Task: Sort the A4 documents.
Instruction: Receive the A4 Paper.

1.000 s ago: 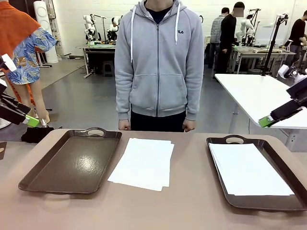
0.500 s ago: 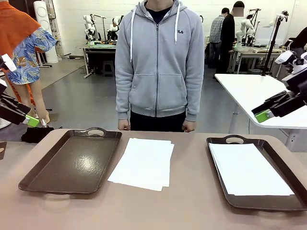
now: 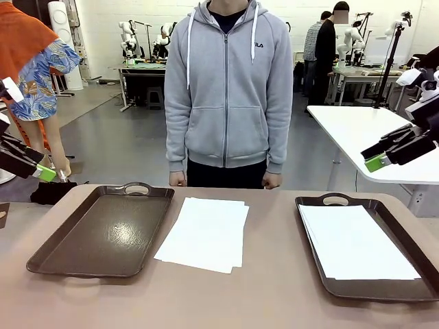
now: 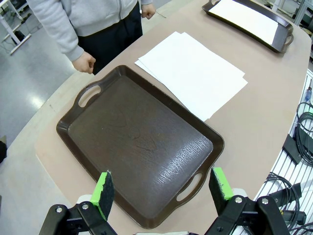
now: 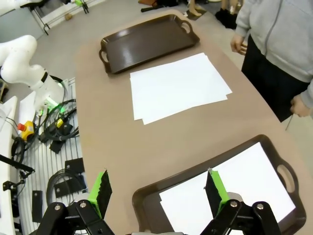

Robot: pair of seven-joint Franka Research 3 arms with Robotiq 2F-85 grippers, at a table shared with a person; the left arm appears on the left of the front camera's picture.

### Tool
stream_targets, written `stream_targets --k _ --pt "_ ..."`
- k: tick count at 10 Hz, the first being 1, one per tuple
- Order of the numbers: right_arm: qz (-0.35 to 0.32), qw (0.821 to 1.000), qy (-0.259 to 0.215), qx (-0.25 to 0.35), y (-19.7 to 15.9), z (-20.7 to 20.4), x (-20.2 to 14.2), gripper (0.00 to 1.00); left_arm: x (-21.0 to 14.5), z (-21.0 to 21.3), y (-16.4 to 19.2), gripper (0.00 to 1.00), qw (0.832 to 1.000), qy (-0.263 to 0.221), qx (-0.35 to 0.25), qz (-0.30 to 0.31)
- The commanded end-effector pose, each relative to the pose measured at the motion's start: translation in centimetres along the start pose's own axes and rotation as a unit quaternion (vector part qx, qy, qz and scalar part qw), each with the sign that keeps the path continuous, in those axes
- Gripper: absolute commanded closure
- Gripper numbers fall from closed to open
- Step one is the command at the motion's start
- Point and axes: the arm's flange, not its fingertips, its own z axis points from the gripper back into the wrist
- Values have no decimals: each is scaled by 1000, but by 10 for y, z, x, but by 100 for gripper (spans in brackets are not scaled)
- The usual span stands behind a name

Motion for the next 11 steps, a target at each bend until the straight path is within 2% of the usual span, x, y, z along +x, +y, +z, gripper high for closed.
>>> stream_targets --k 1,6,11 --pt "-4 1000 -26 -6 -9 -3 0 0 -1 -1 1 0 1000 -3 -4 1" --pt "-16 999 -38 -11 -17 4 0 0 -1 -1 1 0 1000 -3 -4 1" --pt "-50 997 -29 -46 -31 9 -4 0 -1 -1 1 0 1000 -3 -4 1"
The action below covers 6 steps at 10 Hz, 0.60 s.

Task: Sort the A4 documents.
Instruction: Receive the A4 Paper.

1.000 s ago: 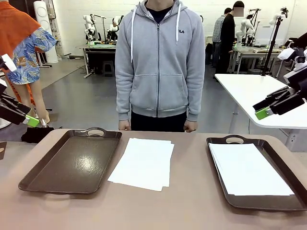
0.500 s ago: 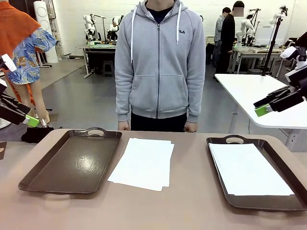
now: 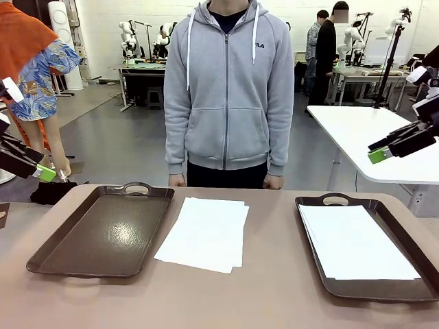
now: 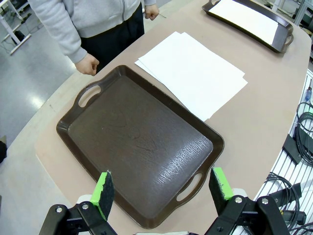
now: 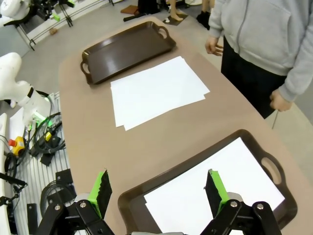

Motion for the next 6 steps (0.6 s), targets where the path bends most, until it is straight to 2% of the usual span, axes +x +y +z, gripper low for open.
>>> stream_targets --k 1,6 --pt "-23 1000 -9 -16 -6 -2 3 0 -1 -1 1 0 1000 -3 -4 1" --pt "-51 998 -23 -36 -17 6 -1 0 -1 -1 1 0 1000 -3 -4 1"
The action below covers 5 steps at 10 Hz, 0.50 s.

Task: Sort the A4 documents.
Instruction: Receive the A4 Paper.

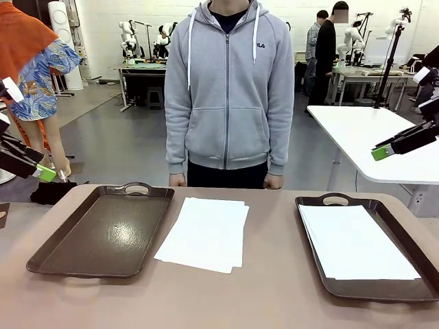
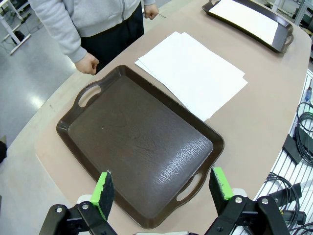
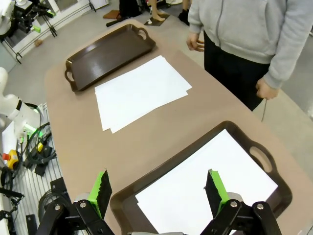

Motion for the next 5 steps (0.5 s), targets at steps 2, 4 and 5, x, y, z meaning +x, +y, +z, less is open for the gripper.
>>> stream_targets --k 2,4,5 --pt "-18 1000 -16 -4 -6 -3 5 0 -1 -1 1 0 1000 -3 -4 1" --pt "-24 1000 -17 -7 -9 -3 4 0 -1 -1 1 0 1000 -3 -4 1" --pt "-27 999 -16 -8 -10 -3 4 0 -1 -1 1 0 1000 -3 -4 1"
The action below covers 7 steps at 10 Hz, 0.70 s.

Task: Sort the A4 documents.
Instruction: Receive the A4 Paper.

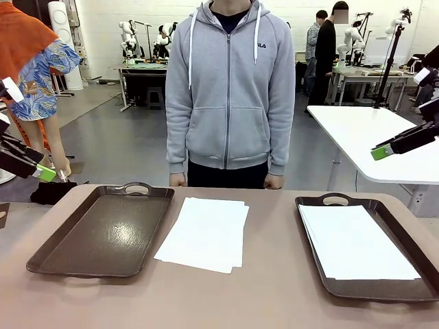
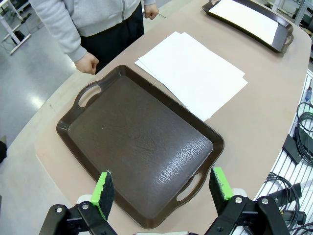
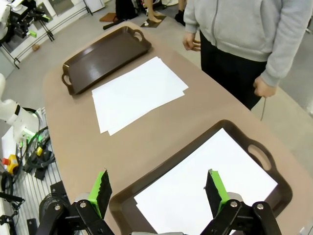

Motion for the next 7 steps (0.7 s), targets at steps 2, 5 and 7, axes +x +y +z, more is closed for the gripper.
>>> stream_targets --k 2,5,7 --pt "0 1000 0 0 0 0 0 0 -1 -1 1 0 1000 -3 -4 1" --pt "0 1000 0 0 0 0 0 0 -1 -1 1 0 1000 -3 -4 1" --pt "0 1000 0 0 0 0 0 0 -1 -1 1 0 1000 -3 -4 1"
